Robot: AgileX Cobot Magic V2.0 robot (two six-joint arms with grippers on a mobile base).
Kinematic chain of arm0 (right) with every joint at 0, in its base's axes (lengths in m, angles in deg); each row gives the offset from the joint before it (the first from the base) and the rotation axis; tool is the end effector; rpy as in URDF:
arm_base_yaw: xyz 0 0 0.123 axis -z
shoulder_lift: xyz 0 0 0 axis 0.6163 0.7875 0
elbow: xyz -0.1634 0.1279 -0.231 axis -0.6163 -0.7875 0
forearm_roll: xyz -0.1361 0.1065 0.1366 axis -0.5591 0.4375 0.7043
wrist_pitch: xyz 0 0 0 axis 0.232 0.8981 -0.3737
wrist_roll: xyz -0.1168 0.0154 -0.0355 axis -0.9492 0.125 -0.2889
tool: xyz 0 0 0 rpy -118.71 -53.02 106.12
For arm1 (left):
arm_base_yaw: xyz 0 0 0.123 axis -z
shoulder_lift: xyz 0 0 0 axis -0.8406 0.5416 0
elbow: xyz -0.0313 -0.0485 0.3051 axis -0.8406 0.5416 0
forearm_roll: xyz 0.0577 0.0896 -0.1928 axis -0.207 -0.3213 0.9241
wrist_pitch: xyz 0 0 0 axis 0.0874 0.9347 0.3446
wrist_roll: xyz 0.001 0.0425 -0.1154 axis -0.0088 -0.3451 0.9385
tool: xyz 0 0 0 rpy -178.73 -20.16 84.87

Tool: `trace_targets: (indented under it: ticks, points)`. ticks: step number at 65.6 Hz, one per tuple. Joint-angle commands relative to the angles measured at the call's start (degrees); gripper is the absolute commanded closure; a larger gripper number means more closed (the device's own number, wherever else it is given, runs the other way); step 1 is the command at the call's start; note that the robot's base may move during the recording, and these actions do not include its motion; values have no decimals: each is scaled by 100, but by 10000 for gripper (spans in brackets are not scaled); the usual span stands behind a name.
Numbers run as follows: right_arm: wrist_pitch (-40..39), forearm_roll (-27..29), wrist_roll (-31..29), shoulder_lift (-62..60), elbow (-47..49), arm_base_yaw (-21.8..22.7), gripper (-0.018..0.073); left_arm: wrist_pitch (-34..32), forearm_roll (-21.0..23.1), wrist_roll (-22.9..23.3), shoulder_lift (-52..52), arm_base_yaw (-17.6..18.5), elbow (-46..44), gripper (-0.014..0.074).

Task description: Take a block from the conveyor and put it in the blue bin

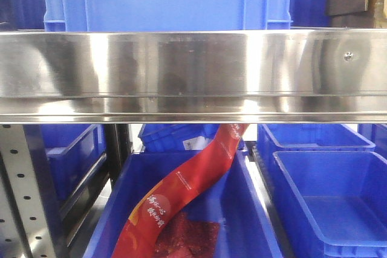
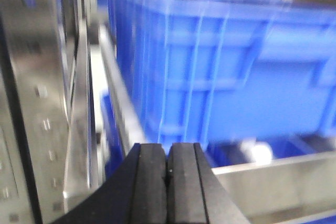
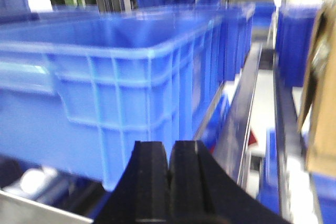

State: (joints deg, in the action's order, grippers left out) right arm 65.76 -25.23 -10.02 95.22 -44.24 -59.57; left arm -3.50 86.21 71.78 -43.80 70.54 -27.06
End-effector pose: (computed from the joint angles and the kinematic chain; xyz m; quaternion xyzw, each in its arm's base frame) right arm 0.1228 0.0480 0.3539 -0.0902 0.7164 0.1691 0.6708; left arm 0.0830 -0.0261 0.3319 0.0794 0.7275 -0.1193 0.6709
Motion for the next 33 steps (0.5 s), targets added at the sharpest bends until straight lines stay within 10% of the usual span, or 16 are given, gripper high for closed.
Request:
trace_targets:
  ticks: [1, 33]
  points:
    - [-147, -36, -5, -275, -32, 27, 727, -160, 57, 17, -303, -5, 25, 707]
    - [-188, -36, -5, -548, -32, 43, 727, -340, 57, 17, -738, -5, 25, 707]
